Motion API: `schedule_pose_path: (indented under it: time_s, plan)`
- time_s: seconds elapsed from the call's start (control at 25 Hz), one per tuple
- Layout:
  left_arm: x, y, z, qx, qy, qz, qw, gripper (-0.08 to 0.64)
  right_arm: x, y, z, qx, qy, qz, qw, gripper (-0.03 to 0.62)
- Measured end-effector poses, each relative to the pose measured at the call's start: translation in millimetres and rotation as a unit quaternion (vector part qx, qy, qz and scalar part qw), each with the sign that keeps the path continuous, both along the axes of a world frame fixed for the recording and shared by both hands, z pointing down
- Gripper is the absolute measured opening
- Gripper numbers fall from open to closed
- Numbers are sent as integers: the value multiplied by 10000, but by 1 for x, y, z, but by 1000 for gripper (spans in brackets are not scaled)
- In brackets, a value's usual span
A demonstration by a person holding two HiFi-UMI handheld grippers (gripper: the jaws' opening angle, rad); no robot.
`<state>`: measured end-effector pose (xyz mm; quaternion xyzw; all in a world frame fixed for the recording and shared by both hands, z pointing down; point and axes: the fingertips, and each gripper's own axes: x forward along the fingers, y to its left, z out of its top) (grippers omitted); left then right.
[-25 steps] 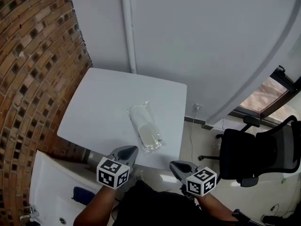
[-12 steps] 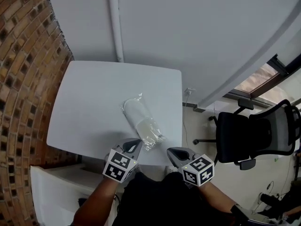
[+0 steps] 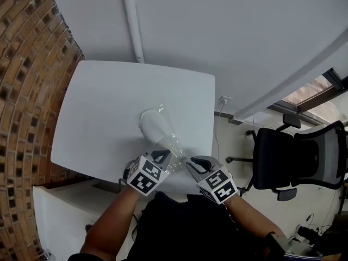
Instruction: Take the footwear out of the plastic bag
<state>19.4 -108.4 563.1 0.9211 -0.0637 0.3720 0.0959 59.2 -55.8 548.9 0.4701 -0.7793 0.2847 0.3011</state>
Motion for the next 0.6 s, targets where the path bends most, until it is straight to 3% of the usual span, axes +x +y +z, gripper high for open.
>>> schedule_pose_path:
  time_s: [0.24, 0.44, 0.6]
  plan:
    - [14, -9, 23, 89, -397, 148, 9991, 6, 8, -5, 38, -312, 519, -811, 9949, 109]
    - [25, -10, 49, 251, -815, 749, 9935, 6, 2, -9, 58, -337, 750, -1330, 9877, 110]
    - [28, -9, 73, -41, -1012, 834, 9914, 6, -2, -12, 66, -363, 888, -1560, 9831, 109]
